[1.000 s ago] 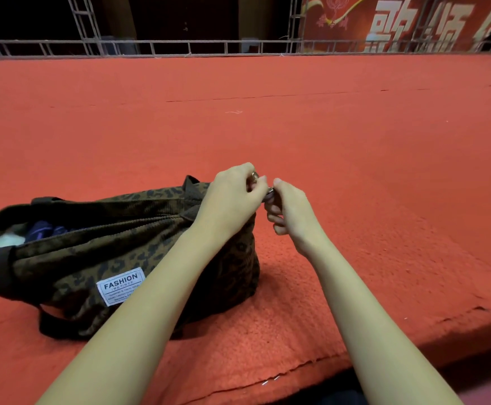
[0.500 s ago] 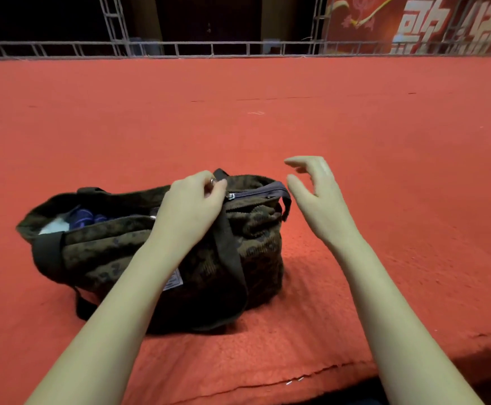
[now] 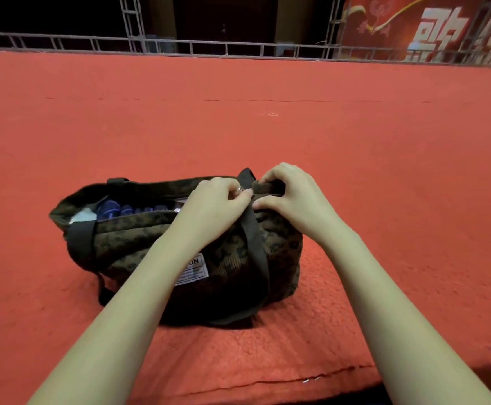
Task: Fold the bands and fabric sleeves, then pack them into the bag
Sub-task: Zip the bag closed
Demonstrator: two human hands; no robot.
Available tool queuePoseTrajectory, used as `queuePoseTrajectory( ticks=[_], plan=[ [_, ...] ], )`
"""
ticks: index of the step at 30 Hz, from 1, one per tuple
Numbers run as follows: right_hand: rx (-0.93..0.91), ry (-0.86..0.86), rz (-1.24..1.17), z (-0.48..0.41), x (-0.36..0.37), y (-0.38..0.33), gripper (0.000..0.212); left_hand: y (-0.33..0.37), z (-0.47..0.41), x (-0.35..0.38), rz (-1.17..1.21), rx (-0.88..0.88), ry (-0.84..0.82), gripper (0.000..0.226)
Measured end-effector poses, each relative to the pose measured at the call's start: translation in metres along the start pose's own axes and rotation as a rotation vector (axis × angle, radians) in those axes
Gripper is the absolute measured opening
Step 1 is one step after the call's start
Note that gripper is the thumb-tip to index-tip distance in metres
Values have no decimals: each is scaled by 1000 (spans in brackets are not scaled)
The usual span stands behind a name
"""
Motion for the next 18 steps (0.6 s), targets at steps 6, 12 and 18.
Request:
queuePoseTrajectory(
  ticks=[6, 12, 18],
  plan=[
    [67, 69, 7, 1, -12, 9, 24, -20, -2, -35, 17, -47, 147, 35],
    [-115, -126, 107, -9, -2, -41, 43, -37, 7, -55, 17, -87, 132, 37],
    [-104, -460, -113, -21, 64, -81, 67, -44, 8, -62, 51, -75, 110, 34]
  ],
)
Point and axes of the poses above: each hand's wrist, its own z-axis away from the middle knuckle, its own x-axis out of the palm, y = z × x, the point moved 10 cm from there along -z, towards the middle knuckle, and after that the axes turned 6 degrees about -x, right-handed, at the moved point
